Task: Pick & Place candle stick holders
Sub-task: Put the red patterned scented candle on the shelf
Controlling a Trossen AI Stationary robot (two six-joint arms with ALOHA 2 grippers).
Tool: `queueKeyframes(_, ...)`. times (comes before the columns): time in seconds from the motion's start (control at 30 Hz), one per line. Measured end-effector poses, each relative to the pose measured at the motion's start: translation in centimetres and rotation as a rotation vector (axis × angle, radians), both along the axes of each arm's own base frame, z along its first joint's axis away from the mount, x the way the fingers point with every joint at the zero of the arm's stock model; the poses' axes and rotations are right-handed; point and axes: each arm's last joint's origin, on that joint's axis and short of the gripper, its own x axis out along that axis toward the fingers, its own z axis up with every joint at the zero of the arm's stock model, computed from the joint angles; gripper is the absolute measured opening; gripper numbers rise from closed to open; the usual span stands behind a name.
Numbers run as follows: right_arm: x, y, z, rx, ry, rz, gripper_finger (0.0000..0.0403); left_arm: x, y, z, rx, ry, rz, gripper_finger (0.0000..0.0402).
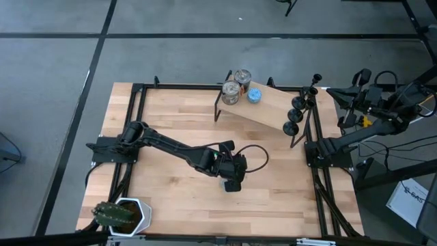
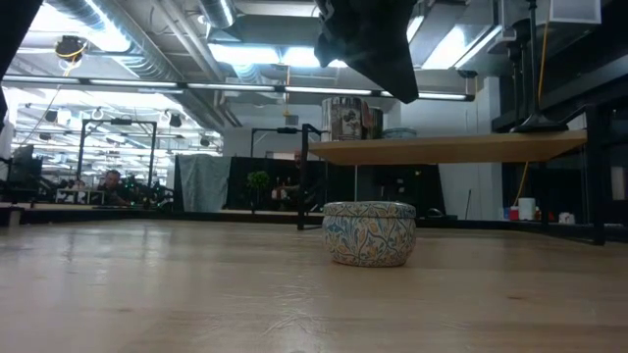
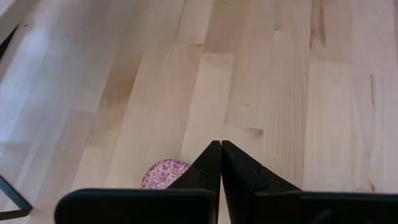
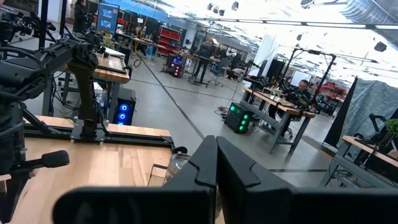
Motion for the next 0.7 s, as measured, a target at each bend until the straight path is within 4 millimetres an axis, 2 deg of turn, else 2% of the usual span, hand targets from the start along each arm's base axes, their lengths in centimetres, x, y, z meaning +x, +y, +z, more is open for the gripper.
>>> queueKeyframes(0.43, 0.0, 0.0, 0.0, 0.0, 0.0, 0.0, 0.0005, 0.0, 0.0, 0.0, -0.002, -0.001, 0.004, 0.0006)
queueKeyframes(0.7, 0.01, 0.0, 0.0, 0.0, 0.0, 0.0, 0.0005, -0.01, -0.15, -0.05, -0.07, -0.002, 0.011, 0.0005)
